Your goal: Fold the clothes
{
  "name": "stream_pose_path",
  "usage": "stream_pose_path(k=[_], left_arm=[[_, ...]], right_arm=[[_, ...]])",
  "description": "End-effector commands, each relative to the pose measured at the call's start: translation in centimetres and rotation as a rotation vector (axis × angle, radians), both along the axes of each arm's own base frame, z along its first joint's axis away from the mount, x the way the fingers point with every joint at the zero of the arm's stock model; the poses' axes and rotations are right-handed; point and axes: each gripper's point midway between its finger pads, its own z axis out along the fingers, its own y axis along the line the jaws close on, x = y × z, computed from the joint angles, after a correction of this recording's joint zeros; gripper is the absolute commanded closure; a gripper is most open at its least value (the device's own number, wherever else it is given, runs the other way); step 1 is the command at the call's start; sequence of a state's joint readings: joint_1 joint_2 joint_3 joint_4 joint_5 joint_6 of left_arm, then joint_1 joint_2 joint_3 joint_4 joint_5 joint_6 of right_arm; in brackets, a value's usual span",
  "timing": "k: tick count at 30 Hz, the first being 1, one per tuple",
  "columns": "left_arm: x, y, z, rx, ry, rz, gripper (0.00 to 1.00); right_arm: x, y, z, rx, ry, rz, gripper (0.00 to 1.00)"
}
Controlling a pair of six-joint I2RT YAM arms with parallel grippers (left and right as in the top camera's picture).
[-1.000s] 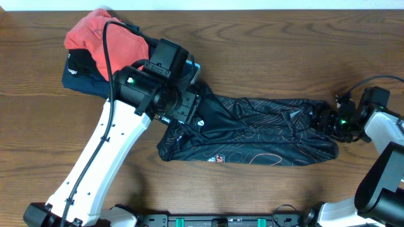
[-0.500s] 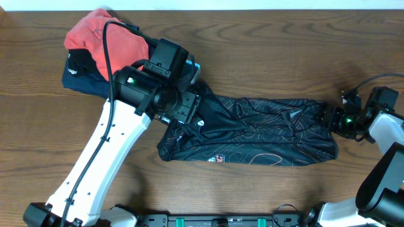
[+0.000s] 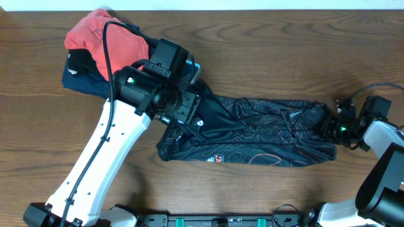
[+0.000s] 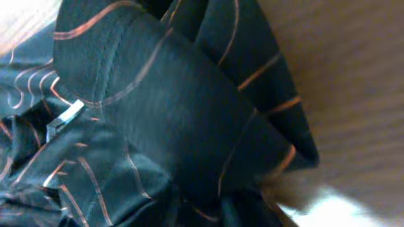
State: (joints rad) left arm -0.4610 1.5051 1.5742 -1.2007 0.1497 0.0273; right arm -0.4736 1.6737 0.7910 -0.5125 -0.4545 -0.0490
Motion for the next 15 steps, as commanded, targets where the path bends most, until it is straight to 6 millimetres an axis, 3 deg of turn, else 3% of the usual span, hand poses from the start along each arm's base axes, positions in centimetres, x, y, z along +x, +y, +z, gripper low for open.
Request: stream_pose_path(k=[1,5,11,15], left_arm=[[0.2,0.1,0.8,0.002,-0.025,0.0,0.32],[0.2,0.2,0.8,0.003,-0.024,0.0,0.32],[0.2,0.2,0.8,0.003,-0.024,0.0,0.32],[0.2,0.2,0.8,0.002,-0.025,0.0,0.32]], right_arm=[[-0.1,0.6,0.9,0.042,-0.013,-0.001,0.91],[-0.7,0.5,3.0,0.026,-0.011,-0.033,0.94],[-3.3,-0.9,5.6,-0.089,0.053,-0.17,0.93],[-4.5,-1.6,7.3,-0.148,0.055,-0.247,0.88]])
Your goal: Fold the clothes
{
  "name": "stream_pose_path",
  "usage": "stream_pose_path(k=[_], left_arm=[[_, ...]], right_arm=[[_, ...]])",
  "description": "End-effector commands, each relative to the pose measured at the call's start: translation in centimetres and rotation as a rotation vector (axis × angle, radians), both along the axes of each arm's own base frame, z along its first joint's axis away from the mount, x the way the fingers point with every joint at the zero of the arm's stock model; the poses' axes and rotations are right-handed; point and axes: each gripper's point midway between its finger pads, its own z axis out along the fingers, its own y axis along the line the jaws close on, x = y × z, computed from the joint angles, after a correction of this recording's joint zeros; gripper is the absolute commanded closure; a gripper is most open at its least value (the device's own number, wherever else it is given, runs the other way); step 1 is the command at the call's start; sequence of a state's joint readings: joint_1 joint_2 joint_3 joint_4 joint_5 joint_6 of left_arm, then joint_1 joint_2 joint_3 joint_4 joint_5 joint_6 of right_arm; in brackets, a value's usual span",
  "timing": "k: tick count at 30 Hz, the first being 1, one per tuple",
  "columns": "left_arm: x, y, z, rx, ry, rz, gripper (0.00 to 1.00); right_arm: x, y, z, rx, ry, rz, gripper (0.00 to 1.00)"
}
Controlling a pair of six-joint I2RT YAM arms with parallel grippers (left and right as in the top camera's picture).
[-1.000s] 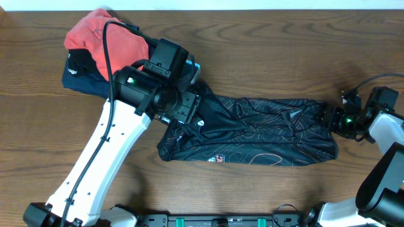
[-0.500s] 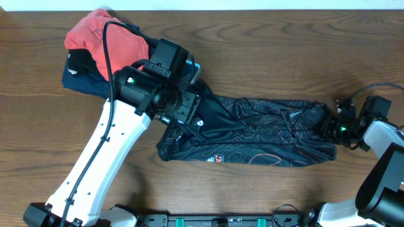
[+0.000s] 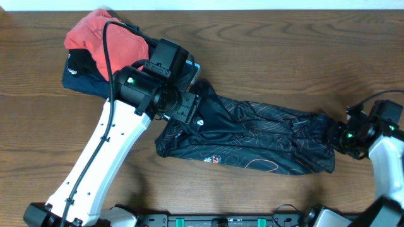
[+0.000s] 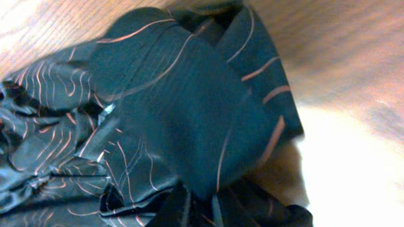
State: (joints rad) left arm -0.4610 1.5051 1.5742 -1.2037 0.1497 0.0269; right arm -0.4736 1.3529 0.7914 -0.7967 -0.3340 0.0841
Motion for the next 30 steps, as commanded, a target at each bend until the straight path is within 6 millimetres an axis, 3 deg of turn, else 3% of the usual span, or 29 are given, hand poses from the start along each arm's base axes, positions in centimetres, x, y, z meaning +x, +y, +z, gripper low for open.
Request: stream_pose_path(k=[1,10,14,16,26,30], left_arm=[[0.3,0.1,0.8,0.001,-0.028,-0.001,0.32],[0.3,0.1,0.8,0.001,-0.027,0.0,0.32],[0.3,0.1,0.8,0.001,-0.027,0.0,0.32],[0.3,0.1,0.8,0.001,-0.027,0.0,0.32],[0.7,-0.1,1.0,-0.007,-0.045,0.0,0.32],[0.9,-0.2,1.1,-0.013,-0.055,0.0,0.32]], right_arm=[[-0.5,-1.7,1.6,-0.085,-0.004,-0.104,0.87],[-1.3,-1.6,1.2,-0.076,0.039,-0.127,0.86],[-1.8,-1.3,0.4,-0.056,0.085,-0.125,0.92],[-2.3,-0.3,0.2,-0.013,0.108,-0.112,0.99],[-6.4,5.4,0.5,0.154,0.314,-0.061,0.99],[-7.0,6.6,0.6,0.175,0.351,-0.045,0.99]])
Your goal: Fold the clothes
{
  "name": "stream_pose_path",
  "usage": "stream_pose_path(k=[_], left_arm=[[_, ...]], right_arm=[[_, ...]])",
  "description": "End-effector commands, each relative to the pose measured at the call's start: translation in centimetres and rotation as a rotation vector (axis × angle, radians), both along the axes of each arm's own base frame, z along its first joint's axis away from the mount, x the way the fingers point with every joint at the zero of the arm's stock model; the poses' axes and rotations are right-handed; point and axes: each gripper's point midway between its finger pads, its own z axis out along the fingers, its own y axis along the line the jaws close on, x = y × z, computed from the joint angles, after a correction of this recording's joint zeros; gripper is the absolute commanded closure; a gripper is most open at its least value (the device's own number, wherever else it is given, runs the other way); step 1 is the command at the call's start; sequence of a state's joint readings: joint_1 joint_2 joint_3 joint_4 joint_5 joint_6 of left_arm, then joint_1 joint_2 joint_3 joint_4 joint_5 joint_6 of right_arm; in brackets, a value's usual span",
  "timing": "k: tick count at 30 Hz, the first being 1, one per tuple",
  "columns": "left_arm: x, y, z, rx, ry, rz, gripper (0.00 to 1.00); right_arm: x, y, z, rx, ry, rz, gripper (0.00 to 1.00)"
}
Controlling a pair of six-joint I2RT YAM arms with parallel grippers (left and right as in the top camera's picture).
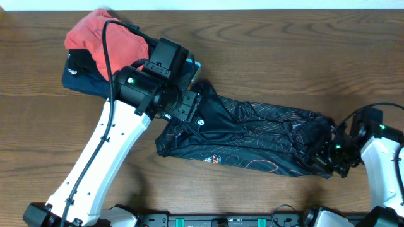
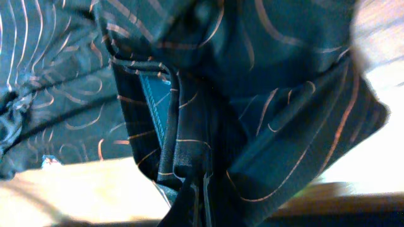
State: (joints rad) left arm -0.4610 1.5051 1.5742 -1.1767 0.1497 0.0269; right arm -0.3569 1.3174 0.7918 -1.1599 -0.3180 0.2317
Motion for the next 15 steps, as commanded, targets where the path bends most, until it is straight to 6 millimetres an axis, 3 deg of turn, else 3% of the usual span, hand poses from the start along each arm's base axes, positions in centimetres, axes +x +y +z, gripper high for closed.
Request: stream_pose_path(k=[1,8,13,14,15], left_arm=[[0.4,0.1,0.9,-0.001,-0.031,0.0,0.32],[0.3,0.1,0.9,0.0,-0.03,0.0,0.32],[0.3,0.1,0.9,0.0,-0.03,0.0,0.32],[0.3,0.1,0.9,0.0,-0.03,0.0,0.32],[0.3,0.1,0.9,0.0,-0.03,0.0,0.32]], right_arm=[[0.2,1.2,0.4,0.028,0.01,-0.016,0.99],[-0.2,-0.6,-0.2,-0.089,0.053,-0.052,0.99],[-0.2,-0.5,-0.1,-0.085,0.056,-0.057,0.99],[0.0,-0.6,-0.2,-0.088,0.047,-0.057,0.98],[0.4,-0.7,-0.2,-0.092,0.03,-0.062,0.91]])
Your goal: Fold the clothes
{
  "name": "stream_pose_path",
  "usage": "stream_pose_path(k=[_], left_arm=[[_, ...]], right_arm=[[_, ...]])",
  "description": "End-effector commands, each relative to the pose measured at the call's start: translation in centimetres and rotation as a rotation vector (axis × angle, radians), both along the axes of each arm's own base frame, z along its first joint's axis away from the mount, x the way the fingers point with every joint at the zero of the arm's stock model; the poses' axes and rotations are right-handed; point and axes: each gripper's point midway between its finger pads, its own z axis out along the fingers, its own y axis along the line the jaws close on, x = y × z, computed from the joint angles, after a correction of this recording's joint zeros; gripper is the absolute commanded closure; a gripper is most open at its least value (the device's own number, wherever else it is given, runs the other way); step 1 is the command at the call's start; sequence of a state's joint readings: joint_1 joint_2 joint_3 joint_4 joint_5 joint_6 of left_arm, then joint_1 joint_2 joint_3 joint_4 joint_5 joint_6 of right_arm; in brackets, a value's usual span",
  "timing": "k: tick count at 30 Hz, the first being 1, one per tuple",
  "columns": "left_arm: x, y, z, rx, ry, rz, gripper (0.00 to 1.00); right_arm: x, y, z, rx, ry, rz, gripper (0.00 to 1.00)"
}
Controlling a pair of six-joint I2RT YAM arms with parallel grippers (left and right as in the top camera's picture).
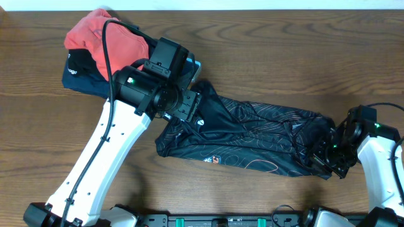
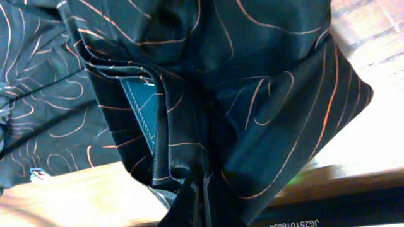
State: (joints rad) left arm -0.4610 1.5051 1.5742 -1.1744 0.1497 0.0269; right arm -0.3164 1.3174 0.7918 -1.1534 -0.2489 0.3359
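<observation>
A long black garment with thin orange line patterns [image 1: 252, 135] lies across the middle of the table. Its left end is drawn up to a point under my left gripper [image 1: 191, 103]. The fingers are hidden beneath the wrist, but the cloth runs taut from them. My right gripper [image 1: 326, 157] is at the garment's right end, near the front, shut on a bunched fold. In the right wrist view the garment [image 2: 189, 69] hangs from the right gripper [image 2: 203, 189], showing a teal inner hem [image 2: 136, 94].
A pile of other clothes [image 1: 101, 44], red on top of navy and black, sits at the back left, just behind the left arm. The wooden table [image 1: 284, 50] shows around the garment. The arm mounts' rail [image 1: 221, 221] runs along the front edge.
Little has changed. My right gripper, still shut on the garment's right end, has shifted slightly and turned a bit. The left arm and the garment's left end have not moved.
My right gripper held the garment's right end at mid depth while the left end stayed under the left gripper. Then it was farther right with the cloth stretched longer. After that it was nearer the front edge with the right end bunched, where it remains.
</observation>
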Motion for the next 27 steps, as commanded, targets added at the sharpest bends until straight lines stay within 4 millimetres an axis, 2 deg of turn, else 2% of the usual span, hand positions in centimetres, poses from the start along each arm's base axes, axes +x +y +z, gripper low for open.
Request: stream_pose_path(k=[1,3,6,8,10,16,18,23,27], left_arm=[[0.3,0.1,0.8,0.001,-0.028,0.0,0.32],[0.3,0.1,0.8,0.001,-0.028,0.0,0.32],[0.3,0.1,0.8,0.001,-0.028,0.0,0.32],[0.3,0.1,0.8,0.001,-0.028,0.0,0.32],[0.3,0.1,0.8,0.001,-0.028,0.0,0.32],[0.3,0.1,0.8,0.0,-0.028,0.0,0.32],[0.3,0.1,0.8,0.0,-0.028,0.0,0.32],[0.3,0.1,0.8,0.001,-0.028,0.0,0.32],[0.3,0.1,0.8,0.0,-0.026,0.003,0.32]], right_arm=[[1.2,-0.5,0.1,-0.032,-0.04,-0.018,0.85],[2.9,-0.7,0.2,-0.031,-0.115,-0.017,0.68],[6.1,-1.5,0.8,-0.041,-0.261,-0.015,0.51],[7.9,-2.0,1.4,-0.021,-0.354,-0.031,0.47],[9.0,-2.5,1.9,-0.013,-0.407,-0.052,0.43],[9.6,-6.5,1.7,-0.155,-0.43,-0.116,0.36],[9.8,-7.0,1.3,-0.17,-0.423,-0.125,0.34],[9.8,-8.2,-1.3,-0.206,-0.347,-0.131,0.34],[9.8,-8.2,-3.6,-0.18,-0.282,-0.161,0.41]])
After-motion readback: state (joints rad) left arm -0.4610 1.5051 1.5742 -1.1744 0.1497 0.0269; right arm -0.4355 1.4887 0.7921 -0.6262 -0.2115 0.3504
